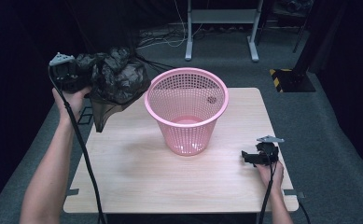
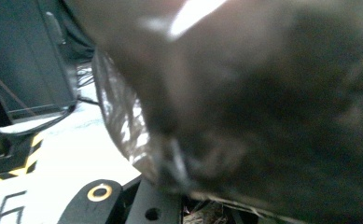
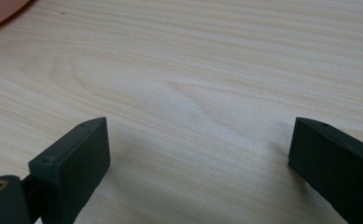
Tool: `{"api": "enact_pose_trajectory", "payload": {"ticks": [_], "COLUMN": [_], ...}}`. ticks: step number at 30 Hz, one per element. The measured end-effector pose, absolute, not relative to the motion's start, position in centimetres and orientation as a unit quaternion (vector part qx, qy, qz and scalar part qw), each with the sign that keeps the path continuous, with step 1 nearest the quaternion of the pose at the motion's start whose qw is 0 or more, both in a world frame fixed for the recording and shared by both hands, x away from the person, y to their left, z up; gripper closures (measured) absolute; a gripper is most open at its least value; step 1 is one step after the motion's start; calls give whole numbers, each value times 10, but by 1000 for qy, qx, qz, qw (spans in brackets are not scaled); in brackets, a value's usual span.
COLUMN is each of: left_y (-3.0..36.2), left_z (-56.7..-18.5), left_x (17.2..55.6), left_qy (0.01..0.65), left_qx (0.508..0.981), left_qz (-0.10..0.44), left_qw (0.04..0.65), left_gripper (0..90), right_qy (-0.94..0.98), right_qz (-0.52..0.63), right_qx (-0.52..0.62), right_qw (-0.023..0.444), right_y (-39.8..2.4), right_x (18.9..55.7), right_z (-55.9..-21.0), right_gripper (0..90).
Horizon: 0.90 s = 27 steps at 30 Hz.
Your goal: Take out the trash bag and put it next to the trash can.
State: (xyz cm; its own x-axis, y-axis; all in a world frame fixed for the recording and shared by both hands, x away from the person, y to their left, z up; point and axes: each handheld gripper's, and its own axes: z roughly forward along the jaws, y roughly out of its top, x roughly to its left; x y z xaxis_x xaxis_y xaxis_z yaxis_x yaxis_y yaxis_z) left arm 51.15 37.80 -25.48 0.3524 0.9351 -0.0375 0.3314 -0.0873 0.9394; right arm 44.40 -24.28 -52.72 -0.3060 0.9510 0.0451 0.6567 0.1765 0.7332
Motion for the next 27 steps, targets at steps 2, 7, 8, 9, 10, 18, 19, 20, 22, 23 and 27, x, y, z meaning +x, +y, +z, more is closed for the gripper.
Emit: {"api": "enact_pose_trajectory", "payload": {"ticks": [2, 7, 8, 9, 10, 18, 19, 20, 22, 23, 27], "left_y": [380, 384, 385, 386, 386, 390, 390, 390, 390, 389, 384], "left_z": [-259, -270, -273, -275, -278, -301, -304, -304, -314, -318, -338], "left_x": [512, 512, 513, 513, 513, 516, 516, 516, 517, 518, 523], "left_qy": [478, 486, 488, 489, 492, 506, 508, 508, 512, 513, 520], "left_qx": [667, 665, 664, 665, 665, 665, 665, 665, 669, 673, 683], "left_qz": [312, 304, 303, 301, 297, 284, 282, 282, 277, 277, 271], "left_qw": [479, 479, 479, 477, 477, 470, 468, 468, 461, 455, 436], "left_gripper": [856, 856, 856, 856, 856, 856, 855, 855, 856, 856, 855], "right_qy": [735, 735, 735, 735, 735, 734, 734, 735, 735, 735, 736], "right_qz": [336, 336, 336, 336, 336, 339, 338, 337, 337, 338, 338], "right_qx": [547, 547, 547, 547, 547, 547, 546, 546, 545, 545, 543], "right_qw": [219, 220, 220, 220, 220, 218, 219, 220, 219, 219, 220], "right_y": [-243, -243, -243, -243, -243, -243, -243, -243, -243, -243, -243], "right_x": [444, 444, 444, 444, 444, 444, 444, 444, 444, 444, 444], "right_z": [-527, -527, -527, -527, -527, -527, -527, -527, -527, -527, -527], "right_gripper": [46, 48, 48, 48, 48, 52, 52, 52, 52, 53, 54]}}
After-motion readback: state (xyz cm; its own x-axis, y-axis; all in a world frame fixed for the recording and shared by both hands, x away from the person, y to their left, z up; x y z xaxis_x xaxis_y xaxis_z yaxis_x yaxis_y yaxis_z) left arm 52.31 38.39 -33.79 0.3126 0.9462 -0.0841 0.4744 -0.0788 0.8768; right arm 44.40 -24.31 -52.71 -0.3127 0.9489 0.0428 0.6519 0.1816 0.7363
